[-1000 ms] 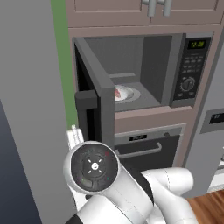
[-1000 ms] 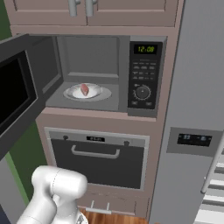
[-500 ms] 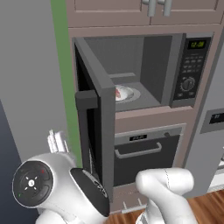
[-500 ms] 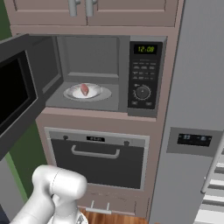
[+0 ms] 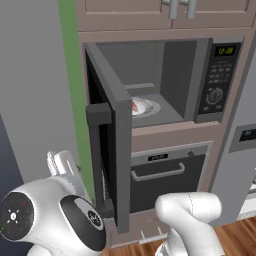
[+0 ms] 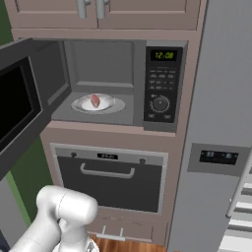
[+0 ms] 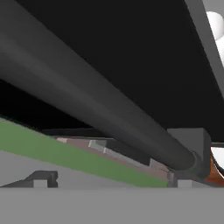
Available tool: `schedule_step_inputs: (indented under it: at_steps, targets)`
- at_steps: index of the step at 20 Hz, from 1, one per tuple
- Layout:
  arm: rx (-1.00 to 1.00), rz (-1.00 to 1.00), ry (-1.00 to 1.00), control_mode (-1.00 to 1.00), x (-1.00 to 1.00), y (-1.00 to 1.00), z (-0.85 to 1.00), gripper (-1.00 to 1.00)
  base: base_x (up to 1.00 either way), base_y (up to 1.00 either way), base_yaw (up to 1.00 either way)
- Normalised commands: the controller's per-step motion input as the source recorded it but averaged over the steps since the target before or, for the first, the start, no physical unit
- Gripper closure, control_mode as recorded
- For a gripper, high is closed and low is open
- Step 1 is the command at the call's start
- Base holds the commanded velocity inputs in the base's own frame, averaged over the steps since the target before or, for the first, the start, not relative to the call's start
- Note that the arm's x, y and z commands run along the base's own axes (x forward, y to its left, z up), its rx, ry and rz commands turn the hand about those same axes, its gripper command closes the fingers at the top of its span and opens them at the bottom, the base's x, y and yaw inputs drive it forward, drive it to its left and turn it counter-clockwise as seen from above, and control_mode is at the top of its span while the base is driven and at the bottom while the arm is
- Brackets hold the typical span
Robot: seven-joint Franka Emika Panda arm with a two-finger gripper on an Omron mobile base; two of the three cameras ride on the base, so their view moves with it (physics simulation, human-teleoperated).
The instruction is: Transport the steak from the fridge to the microwave and turn on the microwave.
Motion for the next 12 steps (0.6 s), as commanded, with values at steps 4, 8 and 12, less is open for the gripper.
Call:
schedule_step_inputs:
  at_steps: [4,8,12]
  targets:
    - [-0.02,0.00,0.00,-1.00,0.00,-0.35,0.00,-1.00,0.00,0.00,0.00]
    - [0.00,0.00,0.00,-1.00,-0.05,-0.53,0.00,-1.00,0.00,0.00,0.00]
    - [0.00,0.00,0.00,-1.00,-0.04,-0.55,0.00,-1.00,0.00,0.00,0.00]
